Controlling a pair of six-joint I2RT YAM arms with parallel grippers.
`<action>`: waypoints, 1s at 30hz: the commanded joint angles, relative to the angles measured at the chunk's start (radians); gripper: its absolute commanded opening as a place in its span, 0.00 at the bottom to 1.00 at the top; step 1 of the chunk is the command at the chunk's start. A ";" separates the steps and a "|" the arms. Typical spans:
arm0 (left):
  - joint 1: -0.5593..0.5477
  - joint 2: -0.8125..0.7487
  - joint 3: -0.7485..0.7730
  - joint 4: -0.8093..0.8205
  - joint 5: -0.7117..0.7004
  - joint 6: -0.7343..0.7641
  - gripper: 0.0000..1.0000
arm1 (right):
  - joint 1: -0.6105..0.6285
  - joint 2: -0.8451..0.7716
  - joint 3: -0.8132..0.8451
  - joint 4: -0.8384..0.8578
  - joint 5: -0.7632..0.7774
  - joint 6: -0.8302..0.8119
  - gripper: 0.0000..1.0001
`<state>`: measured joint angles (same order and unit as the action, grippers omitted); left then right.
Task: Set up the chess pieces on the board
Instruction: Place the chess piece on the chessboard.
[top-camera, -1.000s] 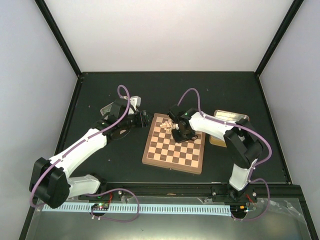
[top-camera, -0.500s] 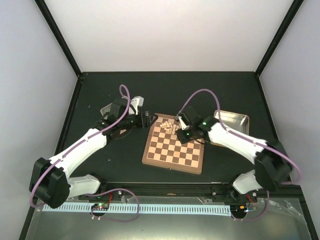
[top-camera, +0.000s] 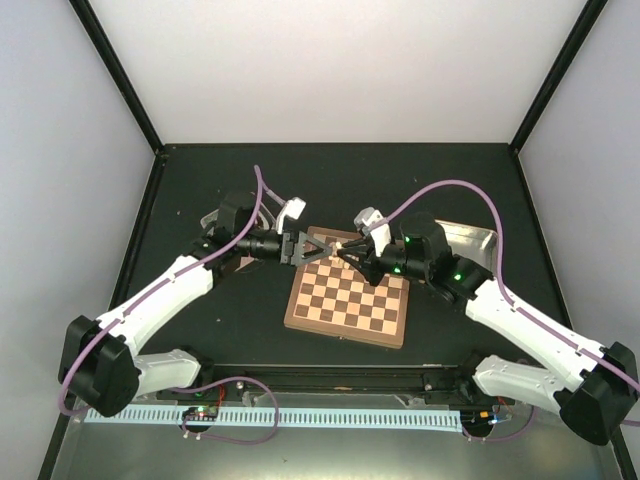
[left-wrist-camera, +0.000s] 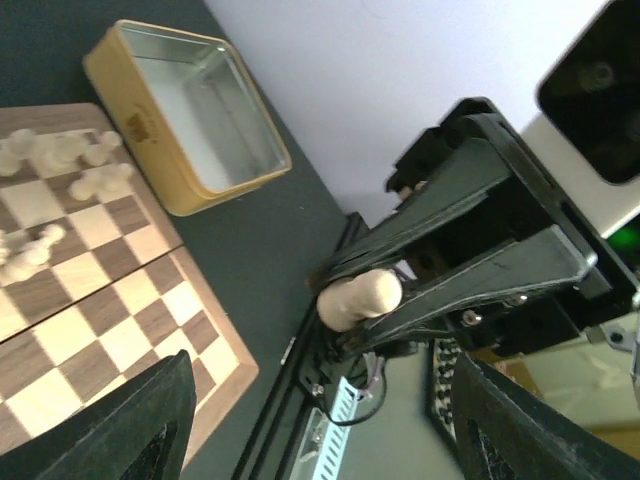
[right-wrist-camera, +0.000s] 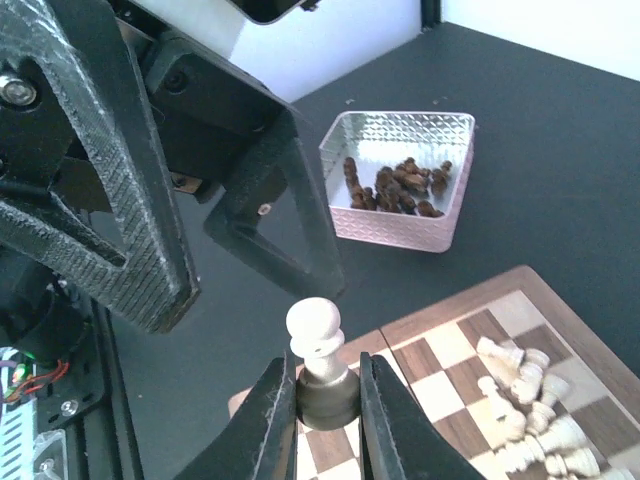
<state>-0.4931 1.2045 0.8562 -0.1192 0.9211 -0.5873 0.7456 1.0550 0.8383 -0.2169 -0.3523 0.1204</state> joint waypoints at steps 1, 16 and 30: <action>-0.013 0.003 0.051 0.069 0.162 -0.050 0.70 | 0.003 -0.012 -0.009 0.078 -0.095 -0.045 0.15; -0.057 0.070 0.133 0.010 0.114 -0.034 0.35 | 0.006 0.026 0.017 0.010 -0.136 -0.078 0.14; -0.079 0.107 0.141 -0.135 0.064 0.096 0.23 | 0.006 0.035 0.016 0.017 -0.088 -0.043 0.13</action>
<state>-0.5545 1.2987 0.9524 -0.1806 1.0008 -0.5526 0.7467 1.0889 0.8371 -0.2348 -0.4694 0.0669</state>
